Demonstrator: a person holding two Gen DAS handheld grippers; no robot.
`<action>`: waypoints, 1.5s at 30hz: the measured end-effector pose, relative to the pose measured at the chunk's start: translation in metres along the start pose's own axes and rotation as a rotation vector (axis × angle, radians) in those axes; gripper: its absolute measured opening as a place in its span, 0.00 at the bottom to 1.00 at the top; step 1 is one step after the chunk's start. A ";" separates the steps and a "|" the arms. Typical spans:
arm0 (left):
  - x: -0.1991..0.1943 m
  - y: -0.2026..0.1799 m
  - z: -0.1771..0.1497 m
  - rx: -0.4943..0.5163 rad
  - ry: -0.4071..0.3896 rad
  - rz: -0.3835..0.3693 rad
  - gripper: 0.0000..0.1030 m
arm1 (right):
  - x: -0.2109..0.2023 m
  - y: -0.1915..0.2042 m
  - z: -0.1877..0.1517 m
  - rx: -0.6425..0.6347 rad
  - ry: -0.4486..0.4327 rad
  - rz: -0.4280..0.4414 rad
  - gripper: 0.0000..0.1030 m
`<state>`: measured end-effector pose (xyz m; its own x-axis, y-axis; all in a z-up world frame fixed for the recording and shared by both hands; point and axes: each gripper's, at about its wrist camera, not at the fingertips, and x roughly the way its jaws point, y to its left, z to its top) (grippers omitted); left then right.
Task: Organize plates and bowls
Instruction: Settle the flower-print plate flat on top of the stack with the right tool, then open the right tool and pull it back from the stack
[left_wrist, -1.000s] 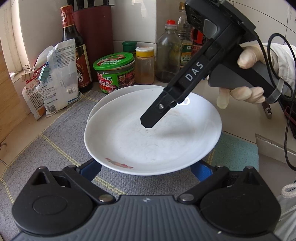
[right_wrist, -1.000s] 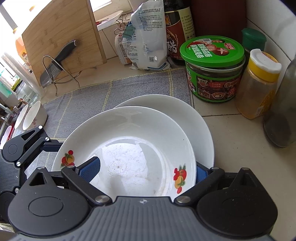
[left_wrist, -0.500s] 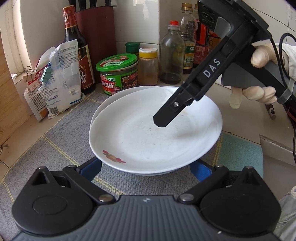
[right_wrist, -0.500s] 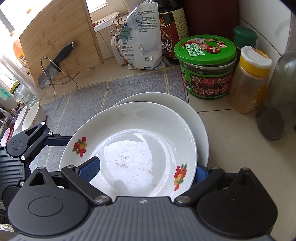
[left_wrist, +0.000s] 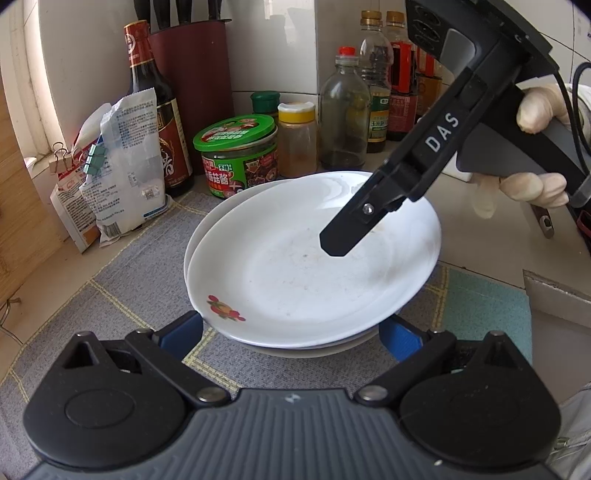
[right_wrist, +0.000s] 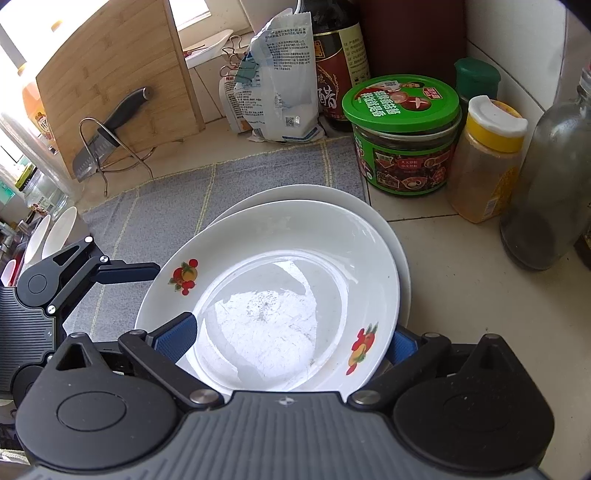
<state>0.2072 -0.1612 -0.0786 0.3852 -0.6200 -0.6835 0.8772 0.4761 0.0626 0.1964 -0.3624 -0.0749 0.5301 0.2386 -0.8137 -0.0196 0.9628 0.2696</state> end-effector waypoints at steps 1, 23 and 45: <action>0.000 0.000 0.000 0.001 -0.001 0.001 0.97 | 0.000 0.001 0.000 0.000 0.000 -0.004 1.00; 0.000 0.002 -0.002 -0.008 -0.008 0.004 0.97 | -0.005 0.014 0.000 -0.003 0.020 -0.080 1.00; -0.006 0.001 -0.005 -0.040 -0.024 0.015 0.98 | -0.009 0.012 -0.008 -0.015 0.032 -0.144 1.00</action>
<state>0.2042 -0.1543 -0.0778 0.4058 -0.6273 -0.6647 0.8590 0.5101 0.0431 0.1848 -0.3516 -0.0682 0.5008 0.1020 -0.8596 0.0416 0.9891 0.1416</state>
